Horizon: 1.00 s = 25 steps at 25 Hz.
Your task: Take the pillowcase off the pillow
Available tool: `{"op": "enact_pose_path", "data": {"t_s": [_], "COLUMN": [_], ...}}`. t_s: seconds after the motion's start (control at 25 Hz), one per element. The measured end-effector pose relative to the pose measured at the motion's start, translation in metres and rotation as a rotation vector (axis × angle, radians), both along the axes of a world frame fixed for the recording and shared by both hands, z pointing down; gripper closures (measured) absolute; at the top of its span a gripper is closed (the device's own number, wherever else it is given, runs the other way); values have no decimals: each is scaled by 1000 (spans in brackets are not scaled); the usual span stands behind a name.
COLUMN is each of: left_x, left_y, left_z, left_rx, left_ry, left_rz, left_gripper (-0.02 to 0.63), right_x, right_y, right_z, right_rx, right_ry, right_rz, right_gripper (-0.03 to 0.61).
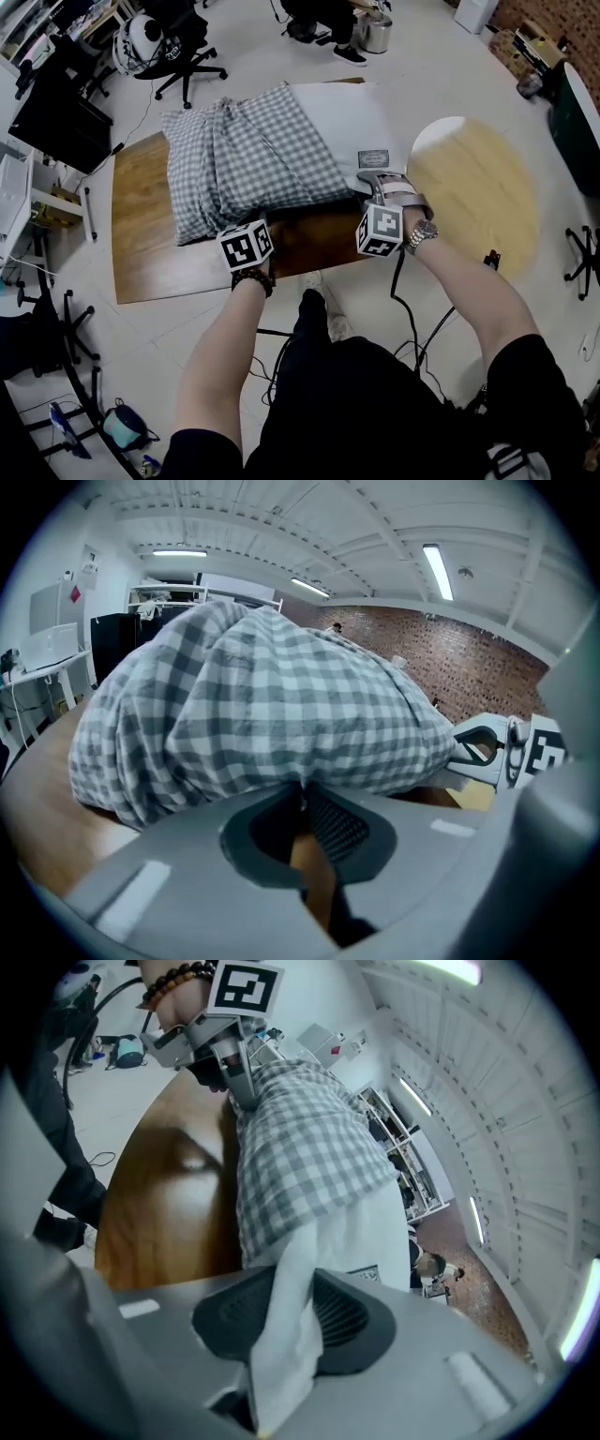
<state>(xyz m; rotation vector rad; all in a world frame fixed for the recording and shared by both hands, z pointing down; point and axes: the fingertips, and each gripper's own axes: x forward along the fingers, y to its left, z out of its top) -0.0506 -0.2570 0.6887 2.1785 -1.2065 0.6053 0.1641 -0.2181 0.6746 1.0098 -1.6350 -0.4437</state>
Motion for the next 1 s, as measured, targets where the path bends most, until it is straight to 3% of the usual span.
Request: {"op": "enact_pose_path", "data": {"t_s": [0.04, 0.24, 0.72, 1.0], "left_x": [-4, -17, -110, -135], "left_y": [1, 4, -4, -8], "left_z": [-1, -10, -19, -21], "left_rx": [2, 19, 20, 2], "left_ry": [-3, 33, 63, 43], "left_rz": [1, -18, -219, -250], "left_gripper": [607, 611, 612, 612], "right_x": [2, 17, 45, 40], "right_y": [1, 4, 15, 25], "right_z": [-1, -8, -19, -15], "right_rx": [9, 50, 67, 16], "right_ry": [6, 22, 13, -38], "right_rz": [0, 15, 67, 69], "right_gripper": [485, 546, 557, 555]}}
